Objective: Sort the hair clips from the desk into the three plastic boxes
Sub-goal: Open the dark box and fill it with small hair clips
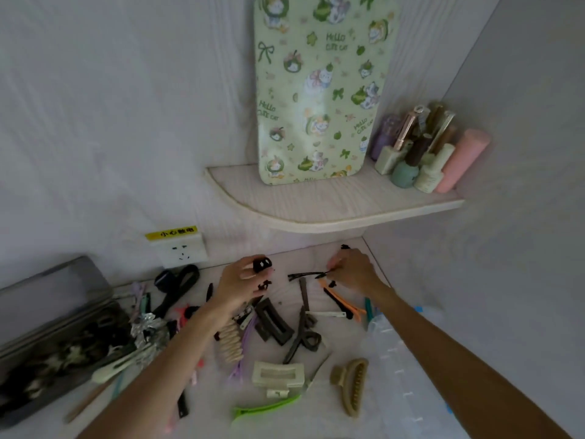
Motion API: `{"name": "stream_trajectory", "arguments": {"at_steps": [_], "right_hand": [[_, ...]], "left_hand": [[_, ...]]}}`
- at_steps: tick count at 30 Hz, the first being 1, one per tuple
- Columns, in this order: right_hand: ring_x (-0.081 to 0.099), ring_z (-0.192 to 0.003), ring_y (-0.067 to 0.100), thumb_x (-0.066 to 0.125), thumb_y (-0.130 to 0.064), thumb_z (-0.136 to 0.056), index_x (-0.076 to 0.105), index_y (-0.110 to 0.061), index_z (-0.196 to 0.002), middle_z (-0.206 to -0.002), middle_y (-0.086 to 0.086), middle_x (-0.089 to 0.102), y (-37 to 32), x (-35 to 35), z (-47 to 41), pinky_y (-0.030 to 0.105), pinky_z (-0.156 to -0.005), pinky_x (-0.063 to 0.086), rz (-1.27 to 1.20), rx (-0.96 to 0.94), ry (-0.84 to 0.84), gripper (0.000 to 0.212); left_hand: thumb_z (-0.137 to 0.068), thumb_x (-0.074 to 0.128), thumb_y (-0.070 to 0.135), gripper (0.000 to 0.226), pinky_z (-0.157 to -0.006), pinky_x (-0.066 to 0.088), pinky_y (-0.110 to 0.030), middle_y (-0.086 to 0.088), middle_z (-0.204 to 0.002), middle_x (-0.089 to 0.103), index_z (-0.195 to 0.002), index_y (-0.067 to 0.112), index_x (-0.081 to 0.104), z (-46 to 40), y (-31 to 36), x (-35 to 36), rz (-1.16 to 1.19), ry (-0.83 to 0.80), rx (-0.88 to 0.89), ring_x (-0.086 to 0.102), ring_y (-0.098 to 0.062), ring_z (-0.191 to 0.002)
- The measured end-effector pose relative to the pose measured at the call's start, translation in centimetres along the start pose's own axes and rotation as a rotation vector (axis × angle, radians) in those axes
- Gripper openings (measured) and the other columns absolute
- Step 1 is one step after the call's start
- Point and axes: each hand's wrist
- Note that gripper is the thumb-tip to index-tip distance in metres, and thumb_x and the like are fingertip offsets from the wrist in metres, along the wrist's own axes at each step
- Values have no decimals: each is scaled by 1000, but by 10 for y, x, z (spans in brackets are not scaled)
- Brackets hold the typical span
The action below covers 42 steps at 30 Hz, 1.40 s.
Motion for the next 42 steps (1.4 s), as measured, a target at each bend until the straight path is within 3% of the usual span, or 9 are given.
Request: {"name": "stream_trajectory", "arguments": {"at_steps": [6,11,14,17,22,28,34,37,42], "right_hand": [[60,-66,7,73,0,-72,63,-20,-72,-74,-8,63,-94,74,43,14,-61,48,-537,-169,-129,22],[60,-63,-5,69,3,-73,61,-26,-69,-73,-7,65,-162,160,86,13,-68,51,-584,-403,-195,31],[63,-76,5,65,-1,-78,64,-20,-79,-89,3,69,-195,203,106,19,-75,53,-558,-523,-192,18],[62,-94,15,60,-9,-84,64,-16,-98,-101,3,66,-203,231,109,31,-85,52,-294,-746,-238,17],[52,-115,19,55,-9,-86,61,-17,-119,-118,6,63,-182,220,104,29,-100,39,-97,-881,-263,35],[47,-116,14,49,-13,-91,57,-22,-121,-123,0,57,-101,113,61,18,-95,35,-45,-590,-53,32],[29,-135,30,45,-12,-90,25,-11,-143,-147,13,29,-9,16,-13,38,-110,31,360,-13,-148,57],[20,-140,31,45,-13,-90,15,-12,-147,-154,10,17,23,-8,-42,42,-114,26,485,27,-174,63],[24,-138,31,42,-3,-89,14,-15,-148,-156,6,13,38,2,-70,45,-111,29,488,-45,-230,67]], "left_hand": [[-87,62,17,34,-65,57,-21,-13,-117,61,-120,11,56,45,-9,-65,192,174,-80,62,-23,-103],[-87,60,5,28,-52,54,-15,2,-82,66,-114,8,54,99,-42,-165,218,591,94,68,-2,-71],[-85,60,-3,36,-63,57,-23,-14,-98,67,-118,9,54,118,-58,-209,73,700,124,67,-7,-74],[-84,59,-8,50,-91,44,-31,-13,-125,56,-131,6,48,124,-66,-226,-243,646,134,56,-22,-111],[-87,57,0,38,-92,47,-33,3,-120,55,-123,14,58,125,-69,-227,-527,592,181,58,-23,-111],[-88,58,8,29,-71,48,-17,10,-96,64,-99,34,62,92,-43,-153,-589,457,355,61,6,-78],[-91,55,14,34,-105,38,-29,17,-126,51,-122,30,57,38,-54,-37,-807,-39,594,46,-5,-121],[-93,43,32,37,-110,30,-36,14,-141,42,-130,38,48,22,-73,-8,-1178,-277,665,35,-11,-134],[-84,34,46,39,-84,52,-37,11,-116,66,-106,40,65,9,-81,-15,-1421,-206,688,62,-18,-111]]}}
Point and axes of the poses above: each hand's wrist, its own z-axis away from the middle knuckle, its own x-axis out of the palm, y = z × x
